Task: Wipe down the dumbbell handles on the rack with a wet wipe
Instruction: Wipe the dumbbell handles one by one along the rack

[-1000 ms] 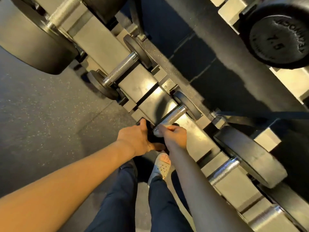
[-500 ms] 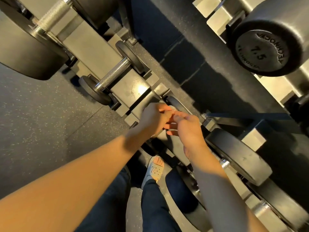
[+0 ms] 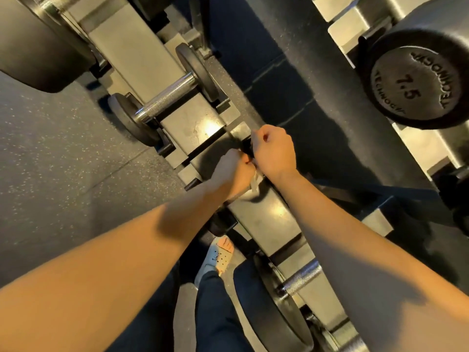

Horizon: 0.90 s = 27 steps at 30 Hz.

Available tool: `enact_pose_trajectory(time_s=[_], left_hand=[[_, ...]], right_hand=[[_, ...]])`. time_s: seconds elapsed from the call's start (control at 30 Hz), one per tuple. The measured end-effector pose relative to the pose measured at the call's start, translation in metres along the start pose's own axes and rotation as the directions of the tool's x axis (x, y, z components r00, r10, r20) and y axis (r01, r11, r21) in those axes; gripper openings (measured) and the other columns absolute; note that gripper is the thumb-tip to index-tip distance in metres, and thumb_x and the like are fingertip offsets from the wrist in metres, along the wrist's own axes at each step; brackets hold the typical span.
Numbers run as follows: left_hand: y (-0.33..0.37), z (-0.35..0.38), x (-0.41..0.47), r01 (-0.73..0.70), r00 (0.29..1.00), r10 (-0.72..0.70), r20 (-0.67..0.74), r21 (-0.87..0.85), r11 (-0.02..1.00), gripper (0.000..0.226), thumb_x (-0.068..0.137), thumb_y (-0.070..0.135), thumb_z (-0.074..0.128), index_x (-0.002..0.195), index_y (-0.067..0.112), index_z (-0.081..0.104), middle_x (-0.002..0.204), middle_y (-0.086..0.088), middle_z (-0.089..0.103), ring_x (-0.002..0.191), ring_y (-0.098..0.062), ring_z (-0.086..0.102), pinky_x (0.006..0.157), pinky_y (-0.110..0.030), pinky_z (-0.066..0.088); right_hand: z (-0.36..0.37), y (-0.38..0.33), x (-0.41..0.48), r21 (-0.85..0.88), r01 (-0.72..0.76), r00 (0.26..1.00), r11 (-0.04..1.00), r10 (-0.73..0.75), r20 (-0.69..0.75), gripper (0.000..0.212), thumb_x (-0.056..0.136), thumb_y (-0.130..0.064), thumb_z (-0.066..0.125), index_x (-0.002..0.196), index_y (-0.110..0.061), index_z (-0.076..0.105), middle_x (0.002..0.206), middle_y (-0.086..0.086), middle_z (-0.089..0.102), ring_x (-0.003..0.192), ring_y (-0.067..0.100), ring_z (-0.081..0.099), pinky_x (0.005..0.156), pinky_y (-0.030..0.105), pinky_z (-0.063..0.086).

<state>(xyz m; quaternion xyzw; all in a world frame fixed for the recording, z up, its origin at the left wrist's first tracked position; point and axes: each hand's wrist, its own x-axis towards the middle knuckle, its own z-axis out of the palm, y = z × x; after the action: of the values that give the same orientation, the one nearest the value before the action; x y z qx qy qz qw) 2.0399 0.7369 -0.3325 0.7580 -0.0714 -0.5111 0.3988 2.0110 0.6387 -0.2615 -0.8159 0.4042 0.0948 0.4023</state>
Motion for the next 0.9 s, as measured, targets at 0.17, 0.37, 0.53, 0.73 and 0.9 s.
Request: enact_pose_trajectory(time_s=[0.17, 0.37, 0.53, 0.73, 0.9], left_hand=[[0.025, -0.009, 0.002, 0.326, 0.919, -0.221, 0.328, -0.313, 0.892, 0.023, 0.109, 0.011, 0.040, 0.103, 0.000, 0.059, 0.090, -0.012, 0.060, 0.080, -0.021, 0.062, 0.092, -0.039, 0.057], [-0.001, -0.008, -0.009, 0.073, 0.989, -0.041, 0.144, -0.225, 0.972, 0.031, 0.106, 0.019, 0.051, 0.108, -0.007, 0.069, 0.074, -0.004, 0.069, 0.066, -0.017, 0.067, 0.068, -0.030, 0.056], [-0.019, -0.017, -0.044, -0.305, 0.927, 0.370, -0.057, 0.462, 0.833, 0.012, 0.097, 0.021, 0.065, 0.086, 0.016, 0.067, 0.082, 0.008, 0.061, 0.072, -0.007, 0.059, 0.063, -0.016, 0.038], [0.001, 0.013, -0.053, -0.293, 0.911, 0.361, -0.201, 0.302, 0.907, 0.030, 0.101, 0.014, 0.056, 0.073, 0.024, 0.055, 0.066, 0.012, 0.051, 0.059, -0.005, 0.052, 0.055, -0.018, 0.034], [-0.011, -0.033, -0.055, -0.234, 0.965, 0.258, 0.052, 0.620, 0.749, 0.017, 0.101, 0.023, 0.056, 0.094, 0.017, 0.071, 0.086, 0.003, 0.067, 0.079, -0.010, 0.065, 0.074, -0.020, 0.051]], right_hand=[[0.002, 0.000, 0.002, -0.013, -0.002, 1.000, 1.000, 0.002, -0.008, 0.031, 0.102, -0.019, 0.047, 0.090, -0.001, 0.069, 0.089, 0.018, 0.069, 0.084, 0.031, 0.066, 0.079, 0.051, 0.054], [0.005, -0.006, 0.006, -0.041, -0.028, 1.000, 0.999, 0.027, -0.003, 0.032, 0.103, -0.022, 0.046, 0.089, -0.006, 0.069, 0.086, 0.015, 0.070, 0.081, 0.027, 0.068, 0.077, 0.052, 0.057], [0.004, -0.002, 0.004, -0.030, -0.007, 1.000, 1.000, 0.007, -0.011, 0.030, 0.105, -0.023, 0.046, 0.089, -0.012, 0.068, 0.084, 0.009, 0.069, 0.080, 0.023, 0.067, 0.080, 0.051, 0.057], [0.004, 0.001, 0.004, -0.033, 0.007, 1.000, 0.999, -0.008, -0.022, 0.030, 0.106, -0.027, 0.048, 0.084, -0.014, 0.065, 0.080, 0.010, 0.067, 0.077, 0.025, 0.067, 0.075, 0.050, 0.058], [0.003, 0.001, 0.004, -0.064, 0.028, 0.999, 0.998, -0.029, -0.030, 0.030, 0.104, -0.024, 0.047, 0.078, -0.016, 0.060, 0.078, 0.006, 0.064, 0.074, 0.020, 0.063, 0.071, 0.040, 0.054]])
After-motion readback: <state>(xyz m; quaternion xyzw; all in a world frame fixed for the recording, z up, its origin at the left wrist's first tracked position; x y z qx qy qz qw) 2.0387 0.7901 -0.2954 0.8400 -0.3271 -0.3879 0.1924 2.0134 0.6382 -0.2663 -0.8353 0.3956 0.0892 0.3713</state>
